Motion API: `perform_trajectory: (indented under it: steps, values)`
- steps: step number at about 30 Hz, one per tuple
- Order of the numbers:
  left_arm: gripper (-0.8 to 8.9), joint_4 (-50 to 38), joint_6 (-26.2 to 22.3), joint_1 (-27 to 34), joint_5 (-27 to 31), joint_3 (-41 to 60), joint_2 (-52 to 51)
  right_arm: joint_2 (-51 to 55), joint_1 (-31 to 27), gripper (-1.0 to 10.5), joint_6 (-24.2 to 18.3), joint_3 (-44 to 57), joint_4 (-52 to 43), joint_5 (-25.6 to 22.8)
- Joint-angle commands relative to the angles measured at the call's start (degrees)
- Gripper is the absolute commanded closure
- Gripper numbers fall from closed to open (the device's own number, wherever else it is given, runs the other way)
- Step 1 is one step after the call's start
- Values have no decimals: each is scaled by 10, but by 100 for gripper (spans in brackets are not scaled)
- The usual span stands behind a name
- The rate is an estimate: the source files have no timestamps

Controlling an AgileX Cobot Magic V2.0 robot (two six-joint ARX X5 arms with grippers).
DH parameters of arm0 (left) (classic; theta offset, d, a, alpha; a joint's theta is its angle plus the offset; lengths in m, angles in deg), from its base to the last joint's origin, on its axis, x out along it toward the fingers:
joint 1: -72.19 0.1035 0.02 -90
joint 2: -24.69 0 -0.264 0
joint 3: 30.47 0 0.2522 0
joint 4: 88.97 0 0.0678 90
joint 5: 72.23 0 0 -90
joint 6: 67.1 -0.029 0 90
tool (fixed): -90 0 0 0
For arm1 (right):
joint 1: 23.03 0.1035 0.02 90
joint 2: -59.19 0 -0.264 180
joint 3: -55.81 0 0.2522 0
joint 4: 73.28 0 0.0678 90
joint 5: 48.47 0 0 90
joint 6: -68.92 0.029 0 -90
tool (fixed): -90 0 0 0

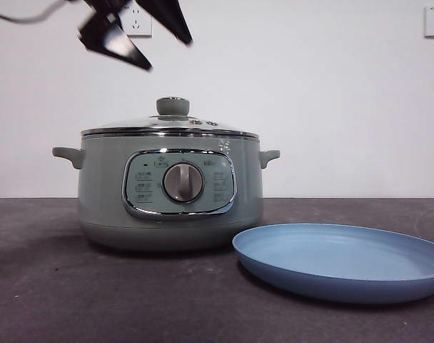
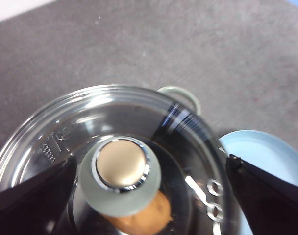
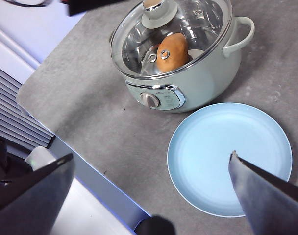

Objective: Take the potato out from the steamer,put the potato on the plate,close the lid

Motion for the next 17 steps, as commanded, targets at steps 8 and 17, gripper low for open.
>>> perform_trajectory:
  steps: [8, 17]
  values:
    - [154, -40, -19, -4, 43, -2, 79, 0, 2, 288, 6, -1, -1, 0]
    - [235, -46, -21, -11, 56, -2, 85, -1, 2, 288, 6, -1, -1, 0]
